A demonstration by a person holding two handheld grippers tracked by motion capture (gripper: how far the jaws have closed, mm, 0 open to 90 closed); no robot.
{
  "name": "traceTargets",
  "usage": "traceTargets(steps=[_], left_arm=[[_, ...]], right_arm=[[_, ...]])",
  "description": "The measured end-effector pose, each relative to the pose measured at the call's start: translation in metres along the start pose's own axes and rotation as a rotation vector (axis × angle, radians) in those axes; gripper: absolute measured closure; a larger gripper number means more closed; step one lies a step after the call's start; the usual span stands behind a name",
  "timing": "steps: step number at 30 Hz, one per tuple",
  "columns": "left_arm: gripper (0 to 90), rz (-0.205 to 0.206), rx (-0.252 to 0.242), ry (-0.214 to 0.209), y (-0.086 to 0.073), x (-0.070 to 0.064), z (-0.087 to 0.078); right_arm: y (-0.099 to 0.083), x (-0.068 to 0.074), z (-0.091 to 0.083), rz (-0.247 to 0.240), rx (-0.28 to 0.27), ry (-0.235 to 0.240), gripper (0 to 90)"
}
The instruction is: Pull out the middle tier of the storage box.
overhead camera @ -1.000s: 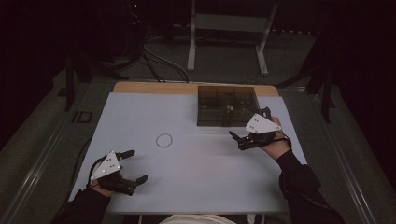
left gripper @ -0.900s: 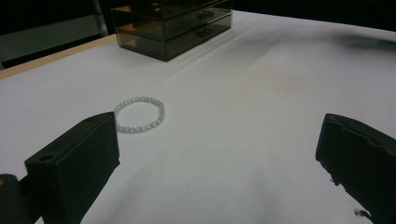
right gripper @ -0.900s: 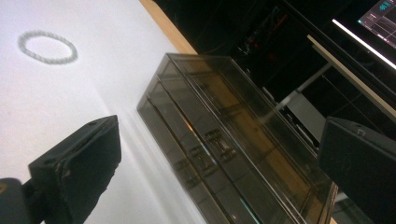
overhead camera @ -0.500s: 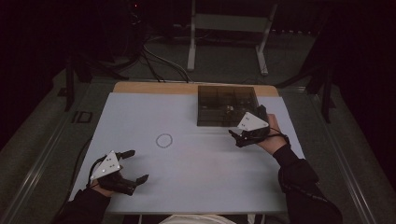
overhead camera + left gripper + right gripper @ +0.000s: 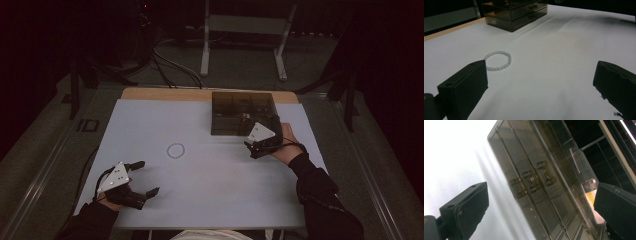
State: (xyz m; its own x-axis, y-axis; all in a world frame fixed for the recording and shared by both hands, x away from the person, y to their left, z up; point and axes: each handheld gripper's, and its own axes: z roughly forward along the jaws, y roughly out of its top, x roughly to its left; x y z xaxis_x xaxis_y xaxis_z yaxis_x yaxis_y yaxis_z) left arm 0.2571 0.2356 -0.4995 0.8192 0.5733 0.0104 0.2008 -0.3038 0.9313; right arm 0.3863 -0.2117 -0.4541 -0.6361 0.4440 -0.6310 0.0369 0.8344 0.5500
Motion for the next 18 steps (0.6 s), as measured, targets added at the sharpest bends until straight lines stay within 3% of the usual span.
traceTargets(steps=[9, 18], left_arm=[[1.0, -0.001, -0.001, -0.001, 0.0, 0.0, 0.0], [1.0, 0.001, 0.001, -0.002, 0.0, 0.0, 0.0]], right_arm=[[-0.002, 0.005, 0.011, -0.044, 0.064, -0.009, 3.1], [-0.003, 0.021, 0.025, -0.191, 0.184, -0.033, 3.2]])
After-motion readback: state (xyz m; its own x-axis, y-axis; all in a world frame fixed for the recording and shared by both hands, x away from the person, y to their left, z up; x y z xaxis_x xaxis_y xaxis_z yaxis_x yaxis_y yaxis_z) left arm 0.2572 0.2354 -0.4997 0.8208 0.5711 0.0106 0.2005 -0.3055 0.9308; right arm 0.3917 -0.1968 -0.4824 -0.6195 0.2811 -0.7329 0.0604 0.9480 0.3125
